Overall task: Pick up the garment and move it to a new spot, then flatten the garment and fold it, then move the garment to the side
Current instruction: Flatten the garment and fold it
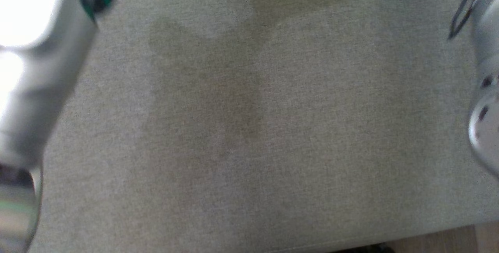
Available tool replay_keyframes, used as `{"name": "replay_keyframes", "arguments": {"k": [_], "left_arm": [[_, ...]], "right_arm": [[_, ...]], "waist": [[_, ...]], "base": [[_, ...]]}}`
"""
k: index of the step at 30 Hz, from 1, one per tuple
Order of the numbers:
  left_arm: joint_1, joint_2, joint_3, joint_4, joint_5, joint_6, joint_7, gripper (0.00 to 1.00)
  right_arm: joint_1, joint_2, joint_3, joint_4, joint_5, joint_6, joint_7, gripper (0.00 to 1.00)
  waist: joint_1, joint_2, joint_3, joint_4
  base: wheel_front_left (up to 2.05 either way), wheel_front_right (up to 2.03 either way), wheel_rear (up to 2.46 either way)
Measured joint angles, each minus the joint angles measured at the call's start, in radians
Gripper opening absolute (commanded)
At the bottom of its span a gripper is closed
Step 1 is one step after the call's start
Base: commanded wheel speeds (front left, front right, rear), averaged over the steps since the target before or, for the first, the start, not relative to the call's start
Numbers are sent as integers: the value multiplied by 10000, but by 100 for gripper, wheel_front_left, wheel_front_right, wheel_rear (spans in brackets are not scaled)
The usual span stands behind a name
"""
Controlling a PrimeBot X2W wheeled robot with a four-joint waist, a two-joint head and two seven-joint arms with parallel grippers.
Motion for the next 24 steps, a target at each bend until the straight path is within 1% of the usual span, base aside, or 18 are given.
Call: {"name": "replay_keyframes", "arguments": {"k": [3,5,8,10,12,15,18,19,22,24], "left_arm": [[1169,251,-757,-33,-393,-6,-336,0],[2067,533,-1151,-270,-744,-6,-453,0],[3472,953,-1603,-836,-989,-6,-579,0],[4501,1170,-1862,-1371,-1070,-6,-621,0],[5669,1329,-1987,-2061,-1147,38,-669,0],[7510,1578,-2196,-3135,-1237,566,-669,0],[9229,1774,-2207,-4236,-1396,1241,-669,0],[9229,1774,-2207,-4236,-1396,1241,-669,0],[10649,1829,-2297,-5250,-1398,1791,-667,0],[11403,1827,-2217,-5917,-1567,2036,-667,0]], "right_arm": [[1095,-42,428,215,12,2,2,0],[2058,-38,786,46,36,0,98,0],[3852,-40,1237,-570,265,2,685,0],[5277,-33,1444,-1346,372,4,1095,0],[6537,-75,1526,-2493,520,4,1611,0],[8792,-142,1388,-4577,940,4,2518,0],[11671,-86,671,-7039,1310,4,3335,0],[11671,-86,671,-7039,1310,4,3335,0],[14652,148,-257,-9643,1764,4,4278,0],[16138,201,-663,-11342,2178,4,4794,0]], "waist": [[1,0,-129,-11],[0,0,-273,0],[0,0,-587,38],[-2,0,-888,79],[-5,1,-1249,137],[-4,1,-1824,255],[-6,1,-2383,400],[-6,1,-2383,400],[-5,1,-2811,587],[-6,1,-2949,774]], "base": [[0,0,0],[0,0,0],[0,0,0],[0,0,0],[0,0,0],[0,0,0],[0,0,0],[0,0,0],[0,0,0],[0,0,0]]}}
